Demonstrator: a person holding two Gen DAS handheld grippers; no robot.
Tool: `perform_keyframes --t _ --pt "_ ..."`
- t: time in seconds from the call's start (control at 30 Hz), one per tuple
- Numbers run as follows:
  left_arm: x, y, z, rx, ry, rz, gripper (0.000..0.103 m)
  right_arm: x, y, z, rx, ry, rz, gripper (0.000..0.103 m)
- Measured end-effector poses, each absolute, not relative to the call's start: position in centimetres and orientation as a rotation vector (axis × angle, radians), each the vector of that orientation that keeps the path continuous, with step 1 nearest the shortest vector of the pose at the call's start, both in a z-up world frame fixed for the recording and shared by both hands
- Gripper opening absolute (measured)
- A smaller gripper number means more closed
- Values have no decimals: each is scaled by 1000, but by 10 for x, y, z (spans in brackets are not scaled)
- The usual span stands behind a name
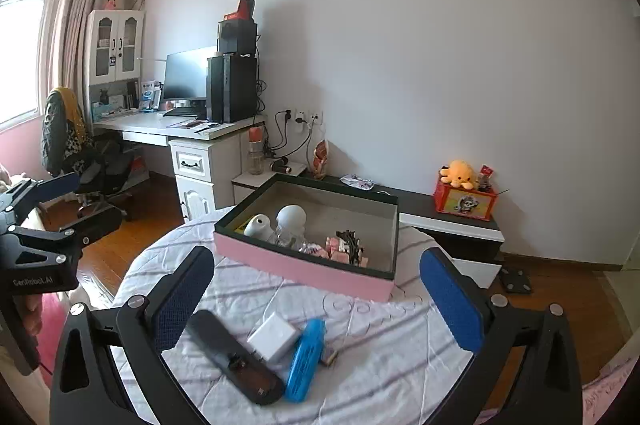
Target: Organize rigid objects
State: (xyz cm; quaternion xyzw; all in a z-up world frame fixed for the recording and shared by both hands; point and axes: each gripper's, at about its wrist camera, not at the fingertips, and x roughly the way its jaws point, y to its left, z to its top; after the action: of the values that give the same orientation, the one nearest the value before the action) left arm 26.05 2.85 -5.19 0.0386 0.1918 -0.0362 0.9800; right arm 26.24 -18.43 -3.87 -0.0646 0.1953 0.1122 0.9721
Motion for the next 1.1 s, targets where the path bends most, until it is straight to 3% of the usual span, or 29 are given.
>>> perform_keyframes --t 1.1 --pt "225 16 -69 139 445 -121 103 215 -183 -63 -81 469 217 103"
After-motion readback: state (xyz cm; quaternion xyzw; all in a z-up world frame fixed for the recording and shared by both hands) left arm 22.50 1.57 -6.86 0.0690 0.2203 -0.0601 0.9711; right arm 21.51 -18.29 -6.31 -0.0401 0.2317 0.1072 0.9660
